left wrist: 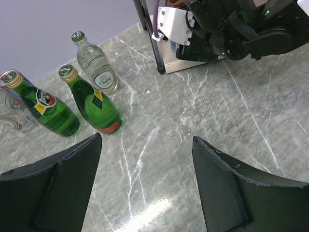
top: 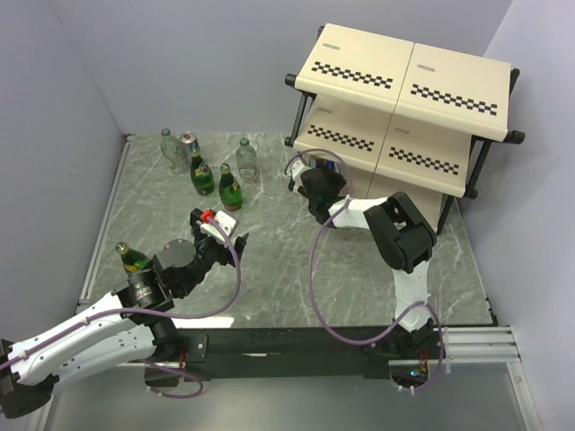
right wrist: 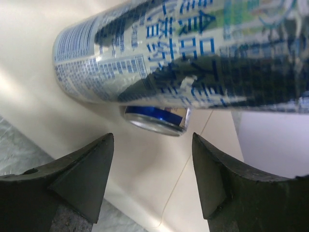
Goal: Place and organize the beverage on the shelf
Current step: Adjust the drink on the shelf.
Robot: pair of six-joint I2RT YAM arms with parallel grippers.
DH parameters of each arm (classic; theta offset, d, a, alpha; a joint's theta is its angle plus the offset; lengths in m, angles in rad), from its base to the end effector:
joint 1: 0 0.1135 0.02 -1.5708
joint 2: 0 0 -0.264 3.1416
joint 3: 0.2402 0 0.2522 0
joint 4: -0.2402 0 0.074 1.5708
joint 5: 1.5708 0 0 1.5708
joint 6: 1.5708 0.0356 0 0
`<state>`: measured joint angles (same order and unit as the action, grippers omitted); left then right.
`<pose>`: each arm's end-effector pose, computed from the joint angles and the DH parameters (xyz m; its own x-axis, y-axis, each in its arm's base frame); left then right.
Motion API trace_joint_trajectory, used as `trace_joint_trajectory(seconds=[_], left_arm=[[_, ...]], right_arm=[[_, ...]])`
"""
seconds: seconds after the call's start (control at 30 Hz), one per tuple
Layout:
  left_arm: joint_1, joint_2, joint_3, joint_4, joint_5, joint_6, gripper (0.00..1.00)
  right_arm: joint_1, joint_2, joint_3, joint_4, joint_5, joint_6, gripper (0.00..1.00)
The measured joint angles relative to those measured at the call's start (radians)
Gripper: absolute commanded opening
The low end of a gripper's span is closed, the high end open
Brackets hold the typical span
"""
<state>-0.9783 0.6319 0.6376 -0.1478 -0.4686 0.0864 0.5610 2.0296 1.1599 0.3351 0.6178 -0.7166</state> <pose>0.1006 -0.1207 0.3159 -0.0365 0.1920 -0.9807 0.4955 0.8557 0.1492 0.3746 0.2110 0.1492 -0.3176 -0.8319 -0.4550 -0.2921 0.5424 -0.7877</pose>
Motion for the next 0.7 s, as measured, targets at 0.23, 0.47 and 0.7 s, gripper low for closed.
trace_joint_trajectory(seconds=[0.23,0.47,0.7], left_arm=[[0.002,0.000,0.000,0.000,0.000,0.001,0.81],[0.002,0.000,0.000,0.000,0.000,0.003,0.81],[0.002,0.000,0.000,0.000,0.000,0.003,0.81]], right_arm=[[0.000,0.028,0.024,0.017,0.004,-0.016,0.68],[-0.001,0.050,0.051,0.018,0.011,-0.025,0.69],[-0.008,0.058,0.054,0.029,0.022,-0.039,0.58]])
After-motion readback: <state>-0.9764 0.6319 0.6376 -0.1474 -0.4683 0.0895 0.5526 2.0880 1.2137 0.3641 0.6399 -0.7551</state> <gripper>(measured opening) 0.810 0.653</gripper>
